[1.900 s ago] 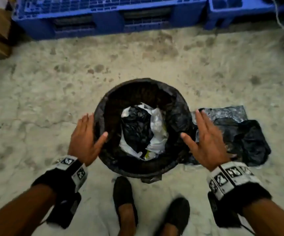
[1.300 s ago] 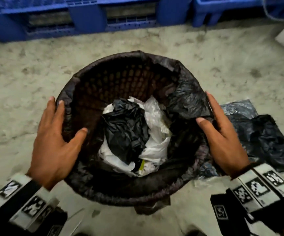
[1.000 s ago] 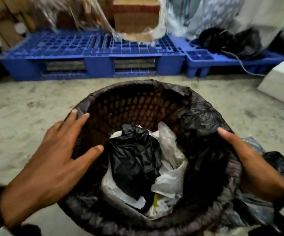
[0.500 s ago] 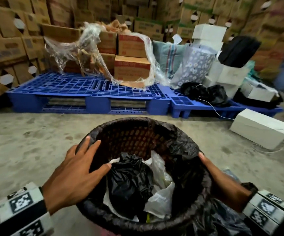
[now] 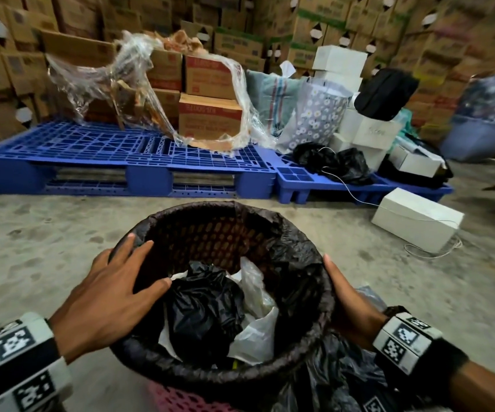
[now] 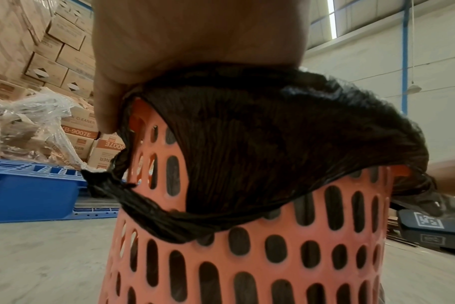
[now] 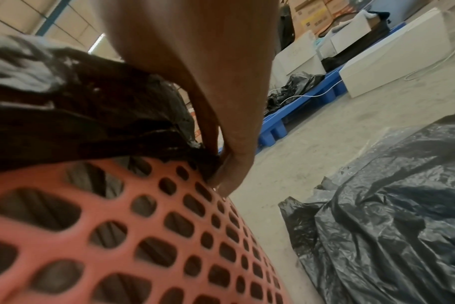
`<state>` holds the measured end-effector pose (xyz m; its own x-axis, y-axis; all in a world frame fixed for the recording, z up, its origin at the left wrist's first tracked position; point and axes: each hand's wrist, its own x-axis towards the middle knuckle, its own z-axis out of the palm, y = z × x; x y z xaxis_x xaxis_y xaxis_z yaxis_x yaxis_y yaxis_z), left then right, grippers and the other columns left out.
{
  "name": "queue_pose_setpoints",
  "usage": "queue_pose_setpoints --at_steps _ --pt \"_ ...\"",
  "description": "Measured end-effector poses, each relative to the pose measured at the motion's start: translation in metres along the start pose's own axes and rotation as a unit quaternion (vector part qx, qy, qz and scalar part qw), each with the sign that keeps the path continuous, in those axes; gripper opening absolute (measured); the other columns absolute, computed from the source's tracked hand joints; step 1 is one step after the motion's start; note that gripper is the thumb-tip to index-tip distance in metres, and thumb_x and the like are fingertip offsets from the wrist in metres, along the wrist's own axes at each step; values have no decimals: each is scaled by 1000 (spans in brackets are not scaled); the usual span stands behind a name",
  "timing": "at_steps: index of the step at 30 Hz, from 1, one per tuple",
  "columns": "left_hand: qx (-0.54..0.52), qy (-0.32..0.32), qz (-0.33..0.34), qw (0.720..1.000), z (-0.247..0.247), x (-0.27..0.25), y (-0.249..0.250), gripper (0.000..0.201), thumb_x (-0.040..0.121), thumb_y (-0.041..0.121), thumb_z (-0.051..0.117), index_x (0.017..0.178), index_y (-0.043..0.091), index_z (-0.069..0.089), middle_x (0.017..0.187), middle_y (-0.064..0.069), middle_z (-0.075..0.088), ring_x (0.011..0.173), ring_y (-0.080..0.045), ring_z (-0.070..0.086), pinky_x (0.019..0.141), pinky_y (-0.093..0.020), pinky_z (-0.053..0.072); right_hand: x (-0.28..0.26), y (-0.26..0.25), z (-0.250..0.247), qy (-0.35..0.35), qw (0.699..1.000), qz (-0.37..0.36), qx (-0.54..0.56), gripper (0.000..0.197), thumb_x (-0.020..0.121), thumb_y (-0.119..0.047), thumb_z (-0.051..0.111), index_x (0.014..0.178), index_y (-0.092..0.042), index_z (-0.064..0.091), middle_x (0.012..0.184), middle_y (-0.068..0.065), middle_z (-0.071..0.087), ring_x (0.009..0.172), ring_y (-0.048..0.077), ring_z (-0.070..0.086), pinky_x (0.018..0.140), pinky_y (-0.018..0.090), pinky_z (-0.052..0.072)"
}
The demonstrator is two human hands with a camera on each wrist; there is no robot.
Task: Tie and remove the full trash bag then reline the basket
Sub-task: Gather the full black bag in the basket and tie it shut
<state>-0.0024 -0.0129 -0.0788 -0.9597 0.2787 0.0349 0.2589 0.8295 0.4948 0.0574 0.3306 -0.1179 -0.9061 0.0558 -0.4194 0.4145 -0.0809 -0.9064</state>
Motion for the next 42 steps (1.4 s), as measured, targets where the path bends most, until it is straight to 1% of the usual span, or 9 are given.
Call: queue_pose_setpoints --at_steps 4,9,19,22,25,29,33,37,42 --pt "0 3 -3 1000 0 0 0 74 82 60 42 144 36 11 158 9 -2 144 -18 1 114 -45 23 -20 -21 4 139 982 -53 -120 55 89 -62 31 91 -24 70 96 -2 73 92 15 65 76 30 50" --pt "-4 4 -5 1000 -1 -1 0 75 82 61 42 144 35 10 158 10 -3 144 -17 0 114 -44 23 -37 -60 10 228 913 -249 -229 17 90 -16 57 85 -17 73 89 3 74 81 3 69 76 17 55" --pt "-40 1 -33 999 -6 -9 -1 75 76 54 27 145 30 9 158 9 -3 144 -20 -1 115 -43 20 -20 -100 71 116 791 -384 -461 22 83 -8 63 101 -18 71 89 -9 68 76 -4 61 64 7 46" --pt "-51 2 -28 998 -5 -11 1 64 89 44 31 146 28 6 158 7 -5 145 -19 -2 116 -42 18 -21 -109 98 20 720 -414 -557 26 84 -10 61 107 -19 68 88 -23 58 78 -9 53 72 11 40" --pt "-50 -5 -25 998 -4 -8 6 66 88 44 30 146 26 6 159 4 -4 145 -22 0 116 -41 17 -27 -117 129 -61 657 -460 -594 29 83 -11 58 110 -22 65 101 -10 65 92 5 60 79 16 41" --pt "-120 31 -5 992 -4 -7 -3 65 87 42 33 145 21 13 158 -1 9 145 -18 7 118 -38 15 -45 -140 158 -71 698 -464 -540 26 83 -14 63 107 -24 66 85 -24 57 75 -13 52 69 5 38" --pt "-251 92 -105 958 -5 0 -40 49 95 33 35 141 20 27 150 -7 33 138 -21 31 114 -42 27 -50 -143 164 -47 752 -430 -497 10 78 -27 70 87 -23 72 62 -13 65 58 -3 58 51 11 41" --pt "-425 8 -270 864 6 -2 -58 35 95 28 37 124 9 46 106 -17 61 86 -27 59 74 -31 46 -52 -132 164 -21 783 -417 -462 5 76 -26 70 81 -25 73 78 -7 74 72 5 67 70 35 56" --pt "-491 -48 -246 834 9 -7 -55 43 88 12 50 129 3 41 90 -16 66 70 -24 63 70 -34 54 -57 -130 168 -14 799 -409 -441 17 73 -28 69 89 -26 74 90 -10 74 83 3 68 79 28 56"
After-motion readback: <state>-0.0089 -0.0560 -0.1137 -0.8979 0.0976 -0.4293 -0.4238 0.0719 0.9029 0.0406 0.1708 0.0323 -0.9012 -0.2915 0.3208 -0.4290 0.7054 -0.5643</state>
